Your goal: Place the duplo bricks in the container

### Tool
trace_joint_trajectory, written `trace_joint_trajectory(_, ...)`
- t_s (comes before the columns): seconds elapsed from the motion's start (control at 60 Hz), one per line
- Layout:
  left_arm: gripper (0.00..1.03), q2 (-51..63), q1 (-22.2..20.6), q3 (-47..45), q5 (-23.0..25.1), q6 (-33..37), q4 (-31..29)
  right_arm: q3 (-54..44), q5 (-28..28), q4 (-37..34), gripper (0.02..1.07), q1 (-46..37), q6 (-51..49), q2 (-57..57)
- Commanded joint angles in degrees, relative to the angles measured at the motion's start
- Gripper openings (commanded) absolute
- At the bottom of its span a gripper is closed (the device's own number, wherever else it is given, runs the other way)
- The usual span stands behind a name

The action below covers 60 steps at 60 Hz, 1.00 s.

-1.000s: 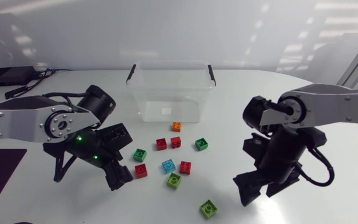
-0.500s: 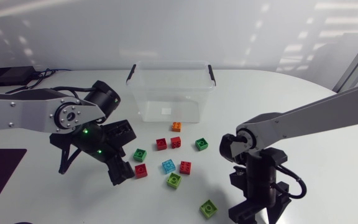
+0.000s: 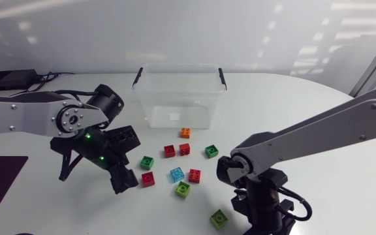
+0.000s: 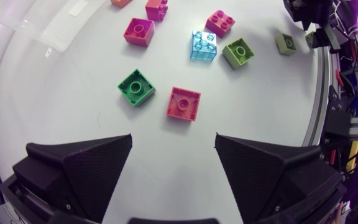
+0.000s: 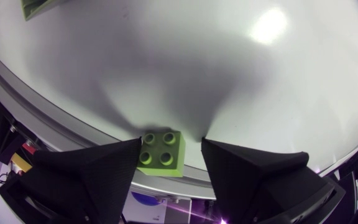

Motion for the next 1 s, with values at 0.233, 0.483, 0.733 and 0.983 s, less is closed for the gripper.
trace_joint_trajectory(0.233, 0.93, 0.3, 0.7, -0.5, 0.5, 2.7, -1.2, 2.1, 0.7, -0.9, 0.12, 0.7, 0.2, -2.6)
trace_joint_trajectory(0.483, 0.93, 2.7, -1.7, -1.6, 0.8, 5.6, 3.6, 11.2, 2.6, -3.3, 0.12, -6.1, -0.5, -9.2)
trace_joint_trajectory(0.733, 0.91, 7.2, 0.1, -3.8, 4.8, 13.8, 10.4, 19.3, 2.1, -6.3, 0.12, -6.7, -1.3, -15.0)
trace_joint_trajectory(0.983, 0.91, 11.2, 0.4, -4.8, 5.1, 16.9, 15.2, 30.7, 0.9, -9.8, 0.12, -9.7, -3.4, -15.6)
